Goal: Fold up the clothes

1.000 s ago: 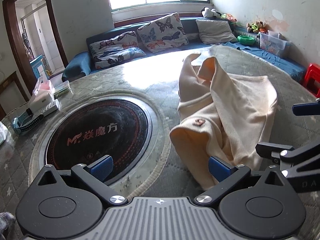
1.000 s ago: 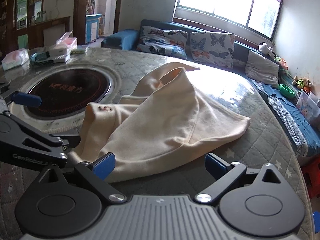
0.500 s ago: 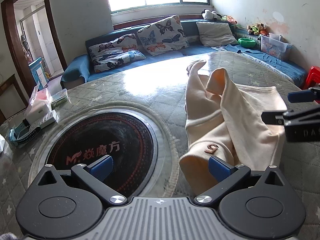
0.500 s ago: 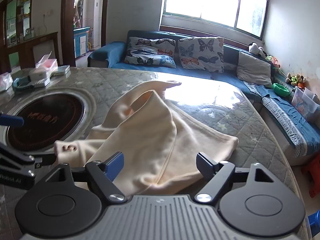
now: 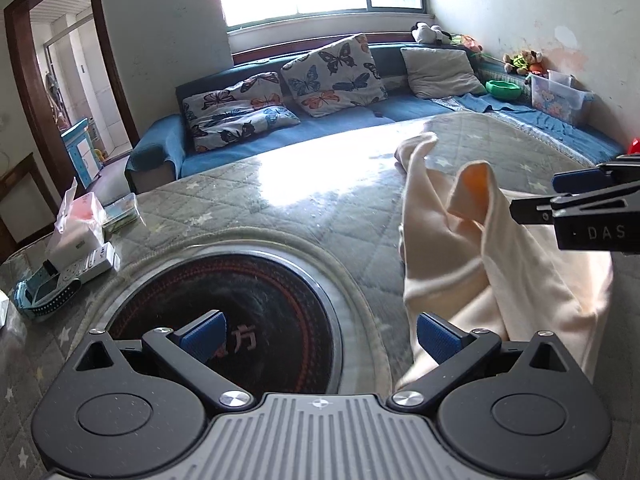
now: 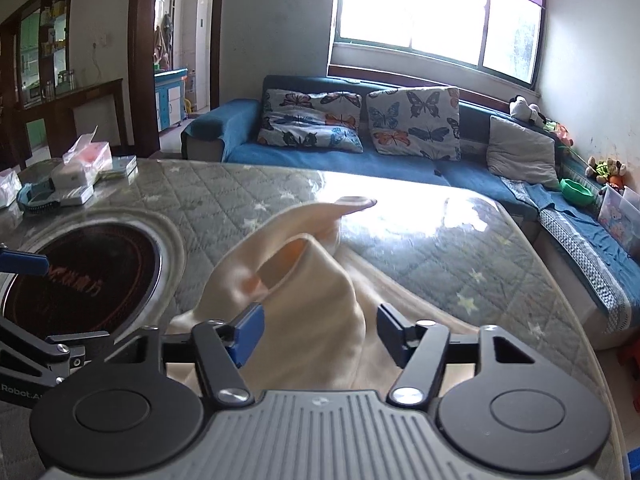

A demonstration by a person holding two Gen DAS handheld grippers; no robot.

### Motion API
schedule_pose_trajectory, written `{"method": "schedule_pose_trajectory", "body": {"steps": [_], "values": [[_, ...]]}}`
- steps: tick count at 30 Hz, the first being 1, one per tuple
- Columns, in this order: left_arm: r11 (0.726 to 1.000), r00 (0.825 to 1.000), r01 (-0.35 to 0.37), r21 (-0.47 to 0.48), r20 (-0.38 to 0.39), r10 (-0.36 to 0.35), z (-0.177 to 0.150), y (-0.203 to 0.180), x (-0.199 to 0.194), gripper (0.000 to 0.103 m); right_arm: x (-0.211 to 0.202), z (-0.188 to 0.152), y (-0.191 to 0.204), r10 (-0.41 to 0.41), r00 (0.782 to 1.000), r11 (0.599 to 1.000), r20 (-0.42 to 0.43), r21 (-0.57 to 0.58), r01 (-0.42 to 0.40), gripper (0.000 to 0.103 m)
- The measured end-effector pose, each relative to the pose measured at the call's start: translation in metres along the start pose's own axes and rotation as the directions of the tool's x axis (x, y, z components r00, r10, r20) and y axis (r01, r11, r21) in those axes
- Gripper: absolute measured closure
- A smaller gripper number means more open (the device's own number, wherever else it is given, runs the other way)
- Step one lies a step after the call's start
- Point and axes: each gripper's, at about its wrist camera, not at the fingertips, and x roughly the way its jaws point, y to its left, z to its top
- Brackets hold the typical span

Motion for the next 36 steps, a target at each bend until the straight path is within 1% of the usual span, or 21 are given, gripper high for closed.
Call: {"method": "schedule_pose_trajectory", "body": {"steps": [1,5,6,9,12,13,14,15,17,21,22,25,27,28,29,30,31,32,33,34,36], "values": [[1.000,1.000,0.000,0.000,-0.001,0.000,0.002,-0.001,0.003,0.000,0.003,0.002,-0.001,0.003,1.000,1.000,0.002,0.003,-0.003,0.047],[1.000,1.000,0.005,0.004,-0.006,-0.005,0.009,-0.003,0.013,0.000,0.021,0.018,-0.004,0.019,1.000,1.000,0.004,0.012,-0.020,0.049],[1.000,1.000,0.014,0.003,-0.006,-0.014,0.011,-0.004,0.015,0.000,0.025,0.020,-0.003,0.022,1.000,1.000,0.001,0.007,-0.022,0.049],[0.999,0.999,0.042,0.000,-0.003,-0.042,0.017,-0.007,0.020,0.000,0.042,0.026,-0.001,0.023,0.999,1.000,-0.028,-0.018,-0.023,0.056],[0.997,0.997,0.079,-0.010,0.012,-0.078,0.024,-0.010,0.026,0.000,0.058,0.024,-0.003,0.027,0.997,0.999,-0.072,-0.017,-0.028,0.071],[0.995,0.995,0.094,-0.015,0.018,-0.094,0.027,-0.011,0.029,0.000,0.061,0.022,-0.005,0.032,0.996,0.999,-0.081,-0.009,-0.033,0.080],[0.994,0.994,0.109,-0.021,0.024,-0.109,0.030,-0.012,0.032,0.000,0.063,0.020,-0.007,0.037,0.995,0.999,-0.091,0.000,-0.037,0.087],[0.992,0.992,0.124,-0.026,0.030,-0.124,0.033,-0.013,0.035,0.001,0.063,0.017,-0.009,0.040,0.995,0.999,-0.094,0.011,-0.039,0.088],[0.985,0.986,0.166,-0.046,0.035,-0.165,0.040,-0.014,0.044,0.003,0.056,0.012,-0.014,0.032,0.996,0.999,-0.079,0.019,-0.030,0.095],[0.966,0.968,0.251,-0.059,0.044,-0.248,0.050,-0.021,0.061,0.012,0.037,0.004,-0.027,0.006,0.999,0.999,-0.046,0.038,-0.004,0.098],[0.961,0.962,0.271,-0.057,0.050,-0.268,0.052,-0.023,0.065,0.012,0.032,0.002,-0.031,0.002,0.999,0.999,-0.041,0.045,0.000,0.098],[0.952,0.954,0.300,-0.064,0.032,-0.298,0.056,-0.029,0.080,0.012,0.011,-0.005,-0.047,-0.035,0.999,0.997,-0.016,0.061,0.036,0.098],[0.942,0.946,0.323,-0.085,0.011,-0.324,0.057,-0.032,0.089,0.013,-0.004,-0.012,-0.058,-0.058,0.998,0.996,-0.005,0.072,0.058,0.098],[0.940,0.944,0.329,-0.092,0.004,-0.330,0.057,-0.032,0.093,0.015,-0.011,-0.016,-0.063,-0.070,0.998,0.995,-0.002,0.077,0.070,0.098],[0.938,0.943,0.333,-0.098,0.002,-0.334,0.057,-0.032,0.095,0.022,-0.018,-0.020,-0.067,-0.084,0.996,0.993,0.002,0.081,0.083,0.098],[0.936,0.941,0.337,-0.104,0.000,-0.338,0.057,-0.032,0.098,0.026,-0.026,-0.024,-0.072,-0.099,0.995,0.992,0.005,0.085,0.098,0.098],[0.926,0.932,0.358,-0.117,-0.008,-0.361,0.057,-0.031,0.100,0.032,-0.031,-0.029,-0.075,-0.114,0.994,0.990,0.006,0.087,0.113,0.098],[0.916,0.923,0.379,-0.131,-0.017,-0.384,0.057,-0.030,0.103,0.042,-0.037,-0.033,-0.078,-0.128,0.992,0.988,0.007,0.090,0.127,0.098],[0.908,0.917,0.393,-0.145,-0.018,-0.400,0.056,-0.029,0.104,0.048,-0.042,-0.037,-0.082,-0.143,0.990,0.986,0.008,0.093,0.142,0.098],[0.900,0.910,0.407,-0.158,-0.019,-0.415,0.056,-0.028,0.105,0.051,-0.048,-0.044,-0.086,-0.162,0.987,0.982,0.005,0.098,0.161,0.098],[0.900,0.908,0.414,-0.141,-0.007,-0.419,0.056,-0.027,0.102,0.067,-0.059,-0.057,-0.096,-0.195,0.981,0.974,-0.007,0.116,0.194,0.098]]}}
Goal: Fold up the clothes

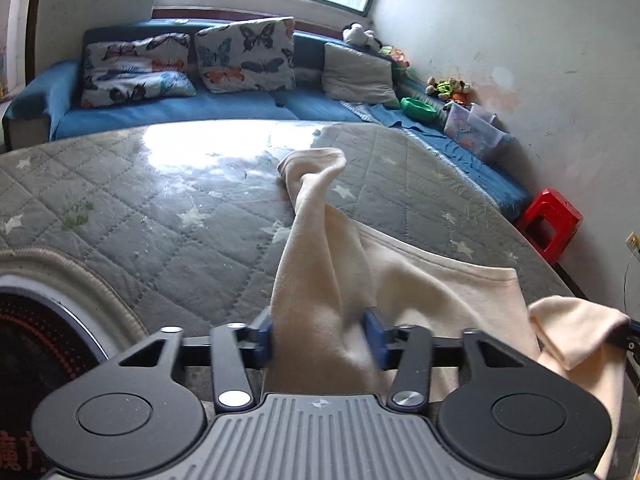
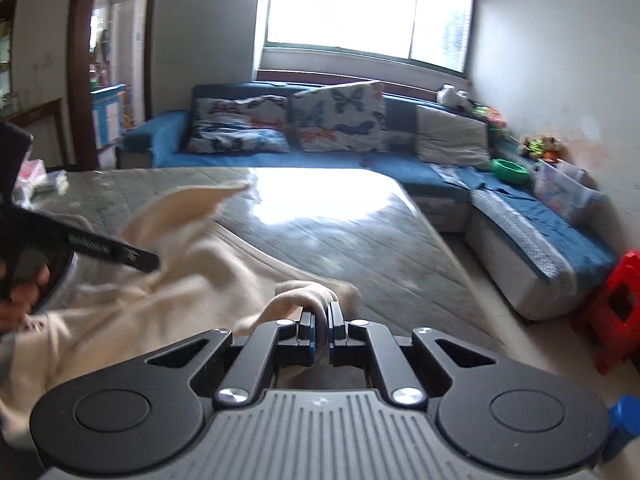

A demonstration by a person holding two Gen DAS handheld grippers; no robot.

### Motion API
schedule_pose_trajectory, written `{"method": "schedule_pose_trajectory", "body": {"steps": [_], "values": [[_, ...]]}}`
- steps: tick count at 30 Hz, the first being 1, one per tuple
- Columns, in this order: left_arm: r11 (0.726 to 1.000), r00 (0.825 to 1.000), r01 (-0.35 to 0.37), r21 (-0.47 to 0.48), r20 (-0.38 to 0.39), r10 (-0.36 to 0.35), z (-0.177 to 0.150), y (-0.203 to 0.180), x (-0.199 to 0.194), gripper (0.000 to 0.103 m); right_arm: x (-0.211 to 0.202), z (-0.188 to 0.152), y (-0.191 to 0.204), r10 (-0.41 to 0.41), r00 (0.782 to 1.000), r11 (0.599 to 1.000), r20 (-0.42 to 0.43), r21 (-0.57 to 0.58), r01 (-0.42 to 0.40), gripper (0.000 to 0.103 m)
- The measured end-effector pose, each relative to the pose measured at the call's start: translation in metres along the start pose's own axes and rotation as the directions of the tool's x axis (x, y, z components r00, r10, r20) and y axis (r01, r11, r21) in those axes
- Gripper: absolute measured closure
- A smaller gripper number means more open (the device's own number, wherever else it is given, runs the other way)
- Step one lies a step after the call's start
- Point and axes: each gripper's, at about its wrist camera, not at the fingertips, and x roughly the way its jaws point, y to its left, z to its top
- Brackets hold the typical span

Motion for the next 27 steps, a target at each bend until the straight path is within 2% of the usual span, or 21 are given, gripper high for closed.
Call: {"method": "schedule_pose_trajectory", "body": {"steps": [3,6,15,21,25,26,27], "values": [[1.000,1.000,-0.002,0.019,0.023,0.002,-0.003,-0.002,-0.008,0.081,-0.006,-0.015,-0.014,-0.030,0.999,0.999,-0.014,0.039,0.030,0.098],[1.000,0.999,-0.022,0.016,0.040,0.021,-0.009,-0.001,-0.021,0.089,-0.011,-0.032,-0.029,-0.063,0.998,0.995,-0.032,0.078,0.065,0.098],[0.990,0.988,-0.138,-0.023,0.071,0.139,-0.056,0.016,-0.087,0.091,-0.026,-0.065,-0.061,-0.125,0.990,0.983,-0.064,0.129,0.132,0.098],[0.981,0.983,-0.165,-0.100,0.060,0.171,-0.096,0.038,-0.135,0.091,-0.034,-0.077,-0.066,-0.125,0.989,0.981,-0.074,0.143,0.135,0.098],[0.973,0.975,-0.208,-0.100,0.059,0.214,-0.117,0.040,-0.159,0.078,-0.040,-0.083,-0.060,-0.113,0.990,0.982,-0.080,0.141,0.123,0.098],[0.971,0.972,-0.222,-0.093,0.061,0.228,-0.121,0.038,-0.164,0.062,-0.040,-0.084,-0.059,-0.109,0.990,0.982,-0.092,0.146,0.122,0.097],[0.965,0.965,-0.248,-0.089,0.067,0.255,-0.124,0.036,-0.170,0.051,-0.042,-0.085,-0.058,-0.108,0.990,0.982,-0.095,0.143,0.121,0.097]]}}
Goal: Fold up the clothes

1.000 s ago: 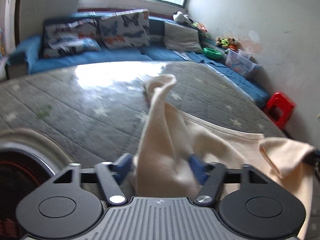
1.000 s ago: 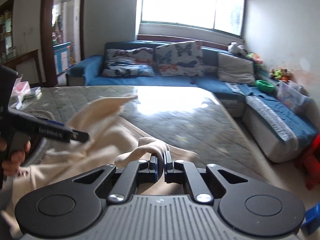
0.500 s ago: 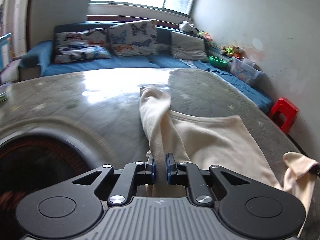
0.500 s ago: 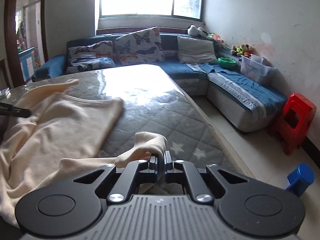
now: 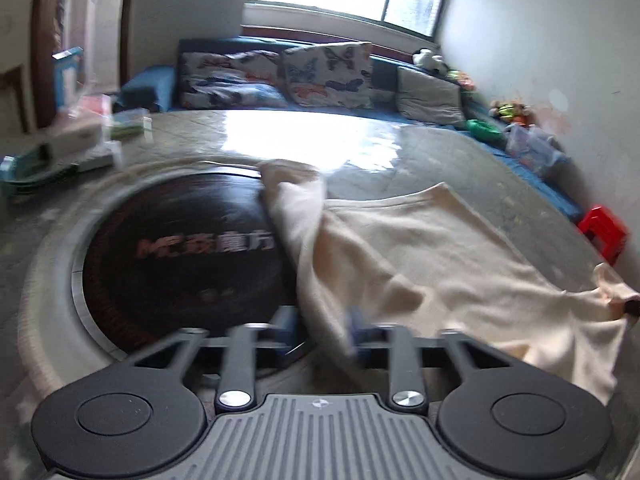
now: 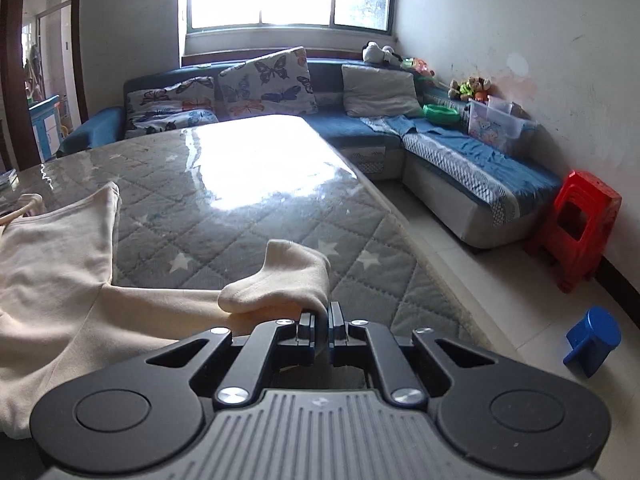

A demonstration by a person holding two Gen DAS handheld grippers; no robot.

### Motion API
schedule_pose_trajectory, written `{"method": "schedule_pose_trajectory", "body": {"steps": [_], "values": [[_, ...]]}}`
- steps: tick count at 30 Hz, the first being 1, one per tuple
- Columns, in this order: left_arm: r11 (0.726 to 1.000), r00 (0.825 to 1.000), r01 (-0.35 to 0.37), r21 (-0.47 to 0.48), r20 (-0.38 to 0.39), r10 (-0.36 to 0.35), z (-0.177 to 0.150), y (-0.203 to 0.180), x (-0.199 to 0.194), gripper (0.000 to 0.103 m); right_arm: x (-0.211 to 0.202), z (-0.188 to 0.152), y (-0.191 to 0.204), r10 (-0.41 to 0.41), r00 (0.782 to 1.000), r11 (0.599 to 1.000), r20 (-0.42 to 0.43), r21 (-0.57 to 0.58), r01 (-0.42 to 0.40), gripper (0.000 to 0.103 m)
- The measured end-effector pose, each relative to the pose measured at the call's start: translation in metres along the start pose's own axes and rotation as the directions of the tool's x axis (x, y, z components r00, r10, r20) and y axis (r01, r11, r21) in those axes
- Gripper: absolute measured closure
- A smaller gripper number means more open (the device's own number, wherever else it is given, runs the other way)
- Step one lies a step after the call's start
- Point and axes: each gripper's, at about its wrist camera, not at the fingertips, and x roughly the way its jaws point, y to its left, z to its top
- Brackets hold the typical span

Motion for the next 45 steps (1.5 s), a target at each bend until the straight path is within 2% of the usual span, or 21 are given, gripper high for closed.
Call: {"method": "schedule_pose_trajectory", "body": {"steps": [6,8,13,16,18,19,21,24,26,30,34,39,45], "values": [[1.000,0.999,-0.019,0.018,0.043,0.019,0.010,-0.004,-0.015,0.048,-0.017,-0.001,0.000,-0.011,1.000,1.000,0.026,-0.012,0.011,0.087],[0.999,0.998,-0.038,0.037,0.058,0.036,0.019,-0.008,-0.007,0.048,-0.025,0.000,-0.002,-0.016,0.999,1.000,0.047,-0.002,0.017,0.078],[0.995,0.997,-0.070,0.078,0.029,0.068,0.038,-0.014,0.031,0.050,-0.035,0.006,0.004,0.035,0.997,0.999,0.065,-0.024,-0.033,0.075],[0.994,0.997,-0.077,0.081,-0.013,0.079,0.041,-0.011,0.051,0.069,-0.036,0.009,0.018,0.078,0.994,0.994,0.071,-0.077,-0.073,0.068],[0.996,0.997,-0.064,0.059,-0.036,0.066,0.036,-0.004,0.055,0.092,-0.033,0.011,0.032,0.119,0.991,0.986,0.065,-0.126,-0.110,0.067],[0.998,0.998,-0.052,0.043,-0.042,0.054,0.034,0.000,0.055,0.094,-0.030,0.013,0.041,0.139,0.988,0.980,0.059,-0.151,-0.129,0.066],[0.998,0.998,-0.050,0.029,-0.021,0.051,0.027,0.004,0.043,0.099,-0.023,0.015,0.059,0.179,0.983,0.965,0.043,-0.200,-0.167,0.062],[0.998,0.998,-0.058,0.004,0.012,0.058,0.019,0.010,0.020,0.100,-0.010,0.019,0.088,0.235,0.972,0.937,0.013,-0.271,-0.222,0.062],[0.998,0.997,-0.064,-0.019,0.038,0.065,0.014,0.014,0.003,0.100,0.002,0.020,0.118,0.286,0.958,0.902,-0.018,-0.331,-0.276,0.062],[0.994,0.992,-0.098,-0.049,0.071,0.101,-0.001,0.024,-0.029,0.100,0.018,0.020,0.154,0.339,0.939,0.855,-0.061,-0.396,-0.334,0.061],[0.989,0.990,-0.121,-0.087,0.063,0.127,-0.020,0.037,-0.057,0.100,0.022,0.013,0.163,0.336,0.938,0.845,-0.084,-0.415,-0.339,0.060],[0.983,0.990,-0.134,-0.125,0.017,0.137,-0.050,0.050,-0.084,0.100,0.004,0.003,0.152,0.352,0.927,0.836,-0.131,-0.402,-0.374,0.057],[0.981,0.985,-0.160,-0.108,-0.077,0.152,-0.078,0.059,-0.102,0.099,-0.026,-0.011,0.137,0.401,0.890,0.812,-0.218,-0.364,-0.455,0.057]]}}
